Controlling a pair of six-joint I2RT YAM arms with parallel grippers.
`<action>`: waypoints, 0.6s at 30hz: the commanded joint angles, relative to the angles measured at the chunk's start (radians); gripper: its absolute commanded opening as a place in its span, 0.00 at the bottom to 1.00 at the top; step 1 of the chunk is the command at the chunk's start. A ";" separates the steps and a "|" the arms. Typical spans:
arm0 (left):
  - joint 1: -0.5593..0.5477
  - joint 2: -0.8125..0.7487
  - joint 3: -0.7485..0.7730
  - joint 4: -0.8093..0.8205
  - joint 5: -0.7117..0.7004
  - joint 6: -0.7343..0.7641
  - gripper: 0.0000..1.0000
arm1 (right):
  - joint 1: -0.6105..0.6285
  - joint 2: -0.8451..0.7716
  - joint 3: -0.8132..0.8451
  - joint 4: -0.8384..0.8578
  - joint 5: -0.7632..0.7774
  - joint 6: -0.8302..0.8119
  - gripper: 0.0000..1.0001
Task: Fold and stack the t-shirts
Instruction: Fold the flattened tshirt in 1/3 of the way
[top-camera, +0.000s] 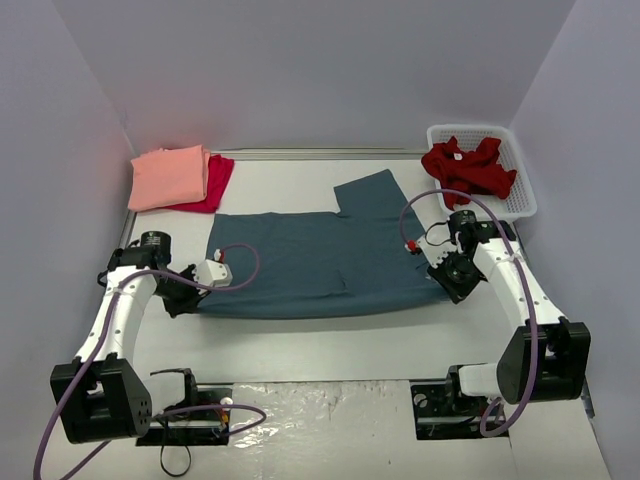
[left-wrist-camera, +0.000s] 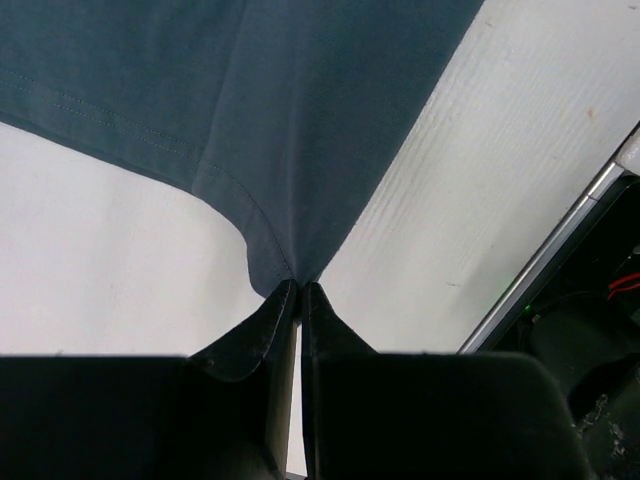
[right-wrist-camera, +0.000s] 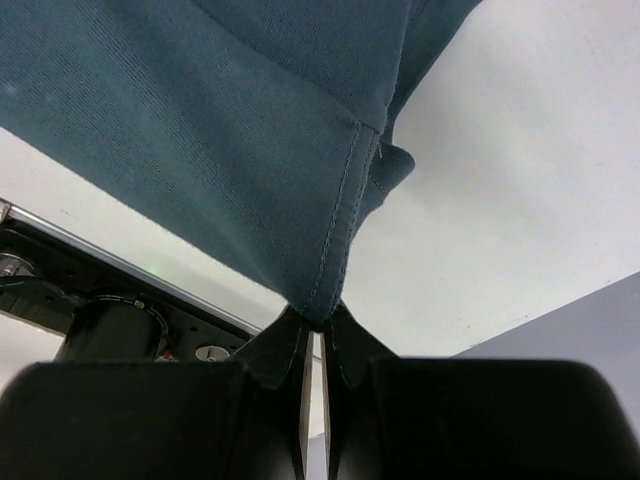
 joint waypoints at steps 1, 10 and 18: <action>0.012 -0.036 -0.006 -0.070 0.008 0.042 0.02 | -0.012 -0.053 -0.017 -0.091 0.019 -0.015 0.00; 0.012 -0.070 -0.028 -0.104 0.012 0.057 0.02 | -0.012 -0.099 -0.053 -0.112 0.021 -0.025 0.00; 0.012 -0.094 -0.054 -0.126 0.006 0.080 0.02 | -0.012 -0.123 -0.056 -0.121 0.013 -0.022 0.00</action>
